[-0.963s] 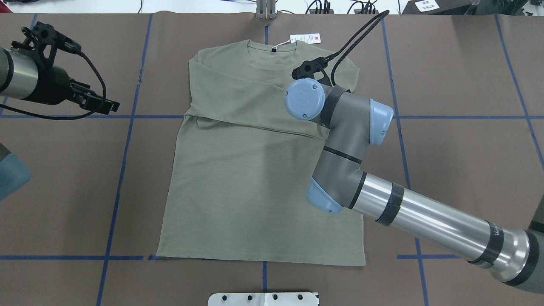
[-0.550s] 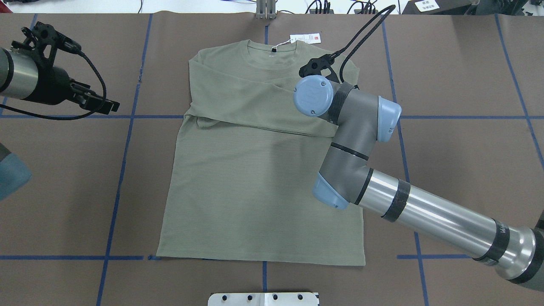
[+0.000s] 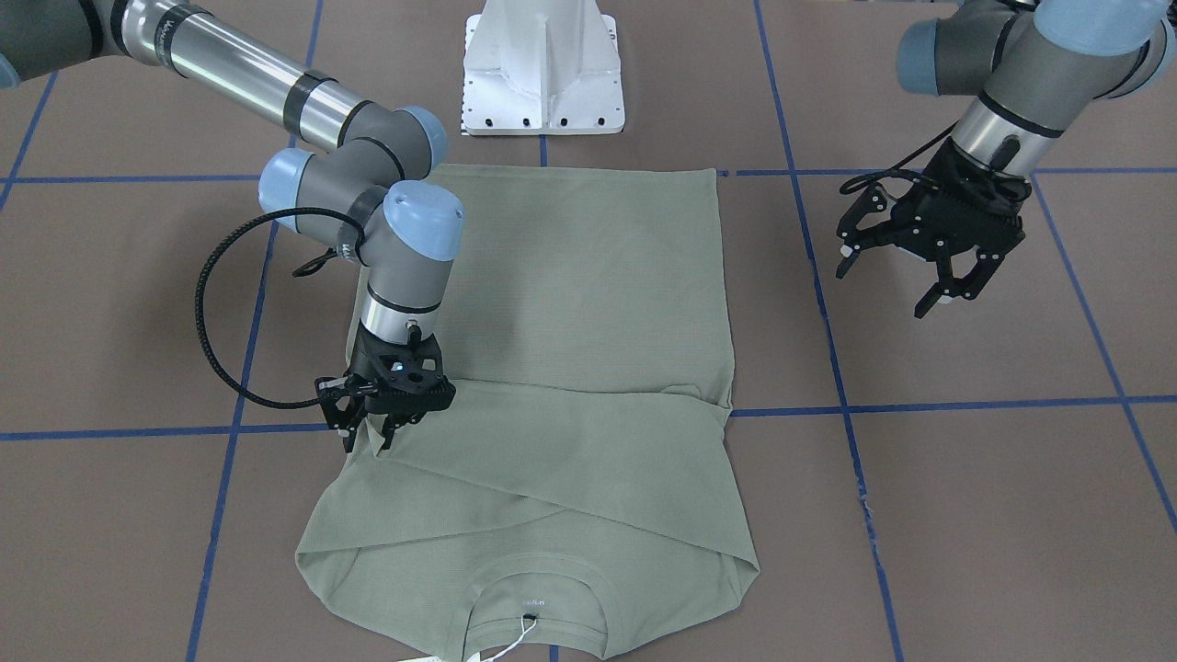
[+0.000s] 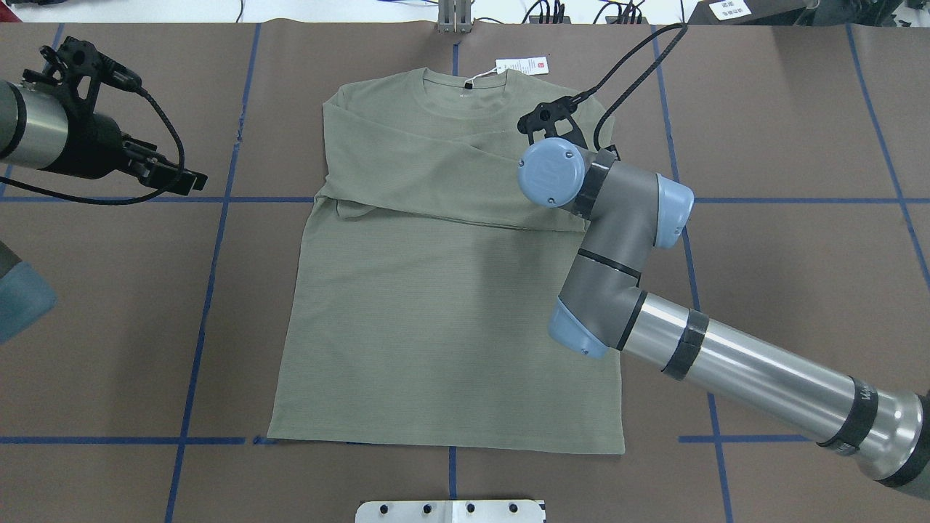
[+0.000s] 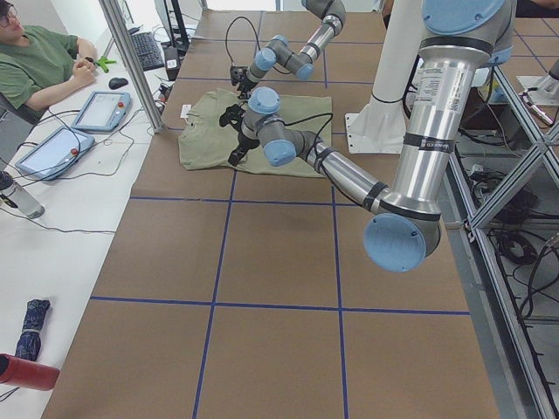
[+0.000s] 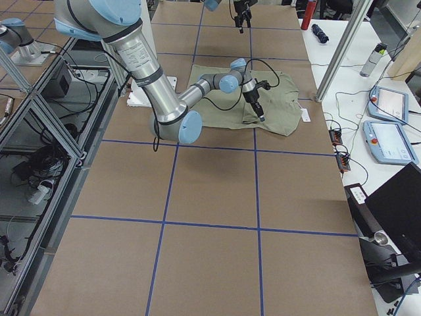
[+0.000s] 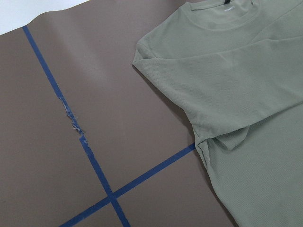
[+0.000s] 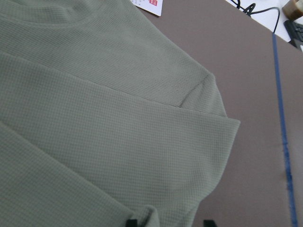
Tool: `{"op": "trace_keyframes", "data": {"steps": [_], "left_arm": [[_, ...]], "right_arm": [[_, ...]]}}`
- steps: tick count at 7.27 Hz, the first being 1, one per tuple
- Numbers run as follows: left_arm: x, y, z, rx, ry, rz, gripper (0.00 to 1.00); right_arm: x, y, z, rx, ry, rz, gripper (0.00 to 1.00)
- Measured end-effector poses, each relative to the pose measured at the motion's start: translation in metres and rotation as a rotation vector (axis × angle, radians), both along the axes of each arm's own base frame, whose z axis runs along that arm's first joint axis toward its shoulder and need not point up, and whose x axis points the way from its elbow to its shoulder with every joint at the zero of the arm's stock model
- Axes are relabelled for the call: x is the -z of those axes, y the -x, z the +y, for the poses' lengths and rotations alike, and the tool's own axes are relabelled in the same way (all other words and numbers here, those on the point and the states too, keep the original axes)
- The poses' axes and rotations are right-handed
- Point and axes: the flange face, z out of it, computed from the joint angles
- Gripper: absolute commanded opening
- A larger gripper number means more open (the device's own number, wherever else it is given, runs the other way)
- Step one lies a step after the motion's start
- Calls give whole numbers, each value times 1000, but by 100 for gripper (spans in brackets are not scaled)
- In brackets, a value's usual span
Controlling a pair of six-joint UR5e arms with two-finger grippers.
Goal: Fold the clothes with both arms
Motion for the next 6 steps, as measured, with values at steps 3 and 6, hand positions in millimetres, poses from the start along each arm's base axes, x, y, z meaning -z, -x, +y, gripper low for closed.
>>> {"op": "trace_keyframes", "data": {"steps": [3, 6], "left_arm": [[11, -1, 2, 26, 32, 34, 100], [20, -11, 14, 117, 184, 165, 100]], "right_arm": [[26, -41, 13, -6, 100, -240, 100], [40, -111, 90, -117, 217, -366, 100]]}}
